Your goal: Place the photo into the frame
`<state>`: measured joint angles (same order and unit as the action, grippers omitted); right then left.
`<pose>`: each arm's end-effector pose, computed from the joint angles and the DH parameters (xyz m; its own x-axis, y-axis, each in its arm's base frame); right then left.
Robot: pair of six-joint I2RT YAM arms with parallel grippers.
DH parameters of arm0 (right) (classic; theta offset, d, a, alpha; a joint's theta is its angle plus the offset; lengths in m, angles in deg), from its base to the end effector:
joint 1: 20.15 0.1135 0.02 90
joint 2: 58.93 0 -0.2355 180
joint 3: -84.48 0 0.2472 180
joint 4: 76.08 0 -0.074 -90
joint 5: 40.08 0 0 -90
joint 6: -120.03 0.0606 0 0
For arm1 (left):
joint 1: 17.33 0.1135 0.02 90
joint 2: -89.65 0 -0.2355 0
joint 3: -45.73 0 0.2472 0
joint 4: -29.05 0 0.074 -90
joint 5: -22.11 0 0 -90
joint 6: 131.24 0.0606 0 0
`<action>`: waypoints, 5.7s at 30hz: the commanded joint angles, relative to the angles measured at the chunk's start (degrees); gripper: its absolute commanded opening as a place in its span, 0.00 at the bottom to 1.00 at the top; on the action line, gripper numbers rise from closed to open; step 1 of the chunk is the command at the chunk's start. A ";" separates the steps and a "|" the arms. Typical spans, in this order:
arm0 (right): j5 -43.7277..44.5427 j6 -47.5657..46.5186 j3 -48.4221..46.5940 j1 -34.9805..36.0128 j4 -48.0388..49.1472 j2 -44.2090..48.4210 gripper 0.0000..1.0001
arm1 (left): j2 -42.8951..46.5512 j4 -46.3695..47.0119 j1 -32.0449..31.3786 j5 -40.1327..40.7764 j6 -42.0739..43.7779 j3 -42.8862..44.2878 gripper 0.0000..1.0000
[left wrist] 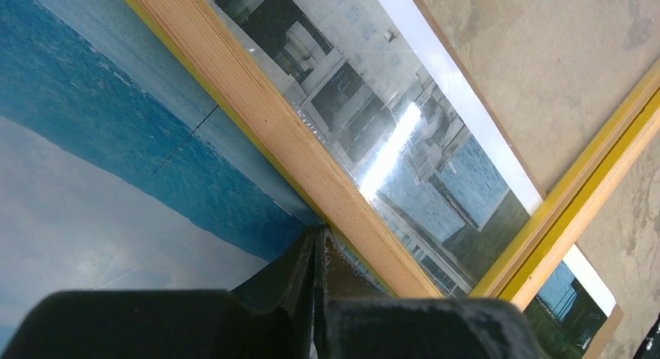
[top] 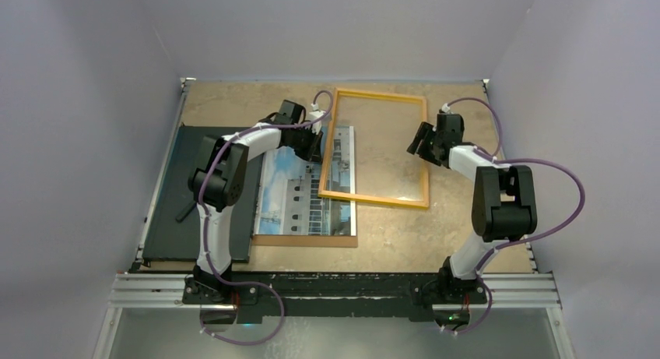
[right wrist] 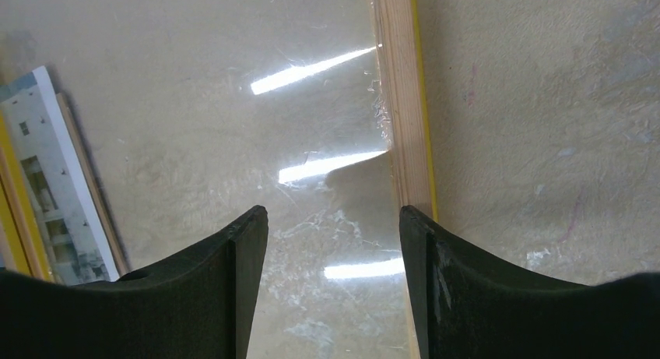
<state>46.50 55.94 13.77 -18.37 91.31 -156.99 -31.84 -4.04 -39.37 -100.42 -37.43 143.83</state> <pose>0.3754 0.0153 0.1467 -0.6109 0.4174 -0.6727 0.2115 0.9049 0.3694 0.3947 -0.1949 0.1119 -0.7317 0.3567 -0.5808 0.6417 0.6478 -0.4106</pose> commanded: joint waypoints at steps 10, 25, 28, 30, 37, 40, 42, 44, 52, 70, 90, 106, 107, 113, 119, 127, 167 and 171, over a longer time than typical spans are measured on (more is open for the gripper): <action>-23.11 7.47 3.23 1.38 6.27 4.24 0.63 | -2.79 0.79 -2.00 -0.43 1.65 2.76 0.00; -11.22 4.80 -0.84 0.29 -1.11 8.58 0.75 | -1.38 -1.49 -1.80 0.54 2.85 3.72 0.00; -2.91 2.35 -3.09 -0.17 -2.97 7.93 0.80 | -0.18 -1.93 -1.62 0.38 3.10 3.66 0.00; -0.41 0.62 -4.46 -0.71 -2.77 6.57 0.82 | 0.51 -1.96 -1.48 0.37 3.01 3.66 0.00; 0.36 0.00 -9.64 -4.41 -2.07 -1.65 0.81 | 0.36 -2.65 -1.23 0.86 1.65 6.09 0.00; 3.30 0.24 -11.62 -4.57 -2.63 -4.15 0.84 | 0.04 -3.45 -0.63 1.12 0.11 7.73 0.09; 4.27 0.63 -11.87 -4.96 -1.97 -5.02 0.87 | -0.06 -3.58 -0.13 0.56 -0.70 8.47 0.20; 4.35 0.65 -11.80 -5.31 -1.67 -6.03 0.87 | -0.12 -3.46 0.15 -0.24 -1.46 8.94 0.26; -2.94 1.81 -9.84 -6.26 2.89 -9.79 0.85 | -4.74 -1.48 -0.27 -1.84 -3.39 10.70 0.39; -25.15 9.74 -0.79 -6.35 11.62 2.07 0.76 | -9.65 -0.91 -2.62 -2.20 -4.88 11.98 0.18; -49.01 32.40 16.03 -6.14 36.12 19.72 0.77 | -8.35 -1.12 -3.10 -1.97 -4.08 10.12 0.11; -48.11 54.40 14.46 3.91 65.35 10.03 0.77 | -5.86 -1.54 -3.09 -2.15 -1.63 7.97 0.06; -47.81 54.47 14.30 3.90 65.13 9.96 0.77 | -5.66 -1.50 -3.08 -2.11 -1.51 7.71 0.06; -46.14 57.51 13.71 4.60 69.40 6.92 0.77 | -4.92 -1.48 -2.94 -2.43 -1.44 6.51 0.04; -44.29 62.67 9.12 8.47 77.27 -0.99 0.77 | -4.34 -1.43 -2.64 -2.96 -1.97 5.90 0.03; -43.47 63.36 4.08 10.39 76.20 -3.78 0.77 | -3.59 -1.64 -1.98 -2.85 -1.79 4.78 0.01; -35.38 45.31 -11.20 10.35 39.30 9.12 0.99 | 18.52 -1.37 -0.55 -2.05 -13.94 20.62 0.17; -36.18 42.94 -13.20 10.35 34.02 10.09 0.99 | 19.24 -0.91 -0.79 -3.74 -15.06 19.68 0.30</action>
<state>10.37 100.86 4.61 -7.94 128.62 -149.39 -16.02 -7.65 -40.16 -100.55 -49.71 163.67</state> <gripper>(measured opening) 0.988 0.257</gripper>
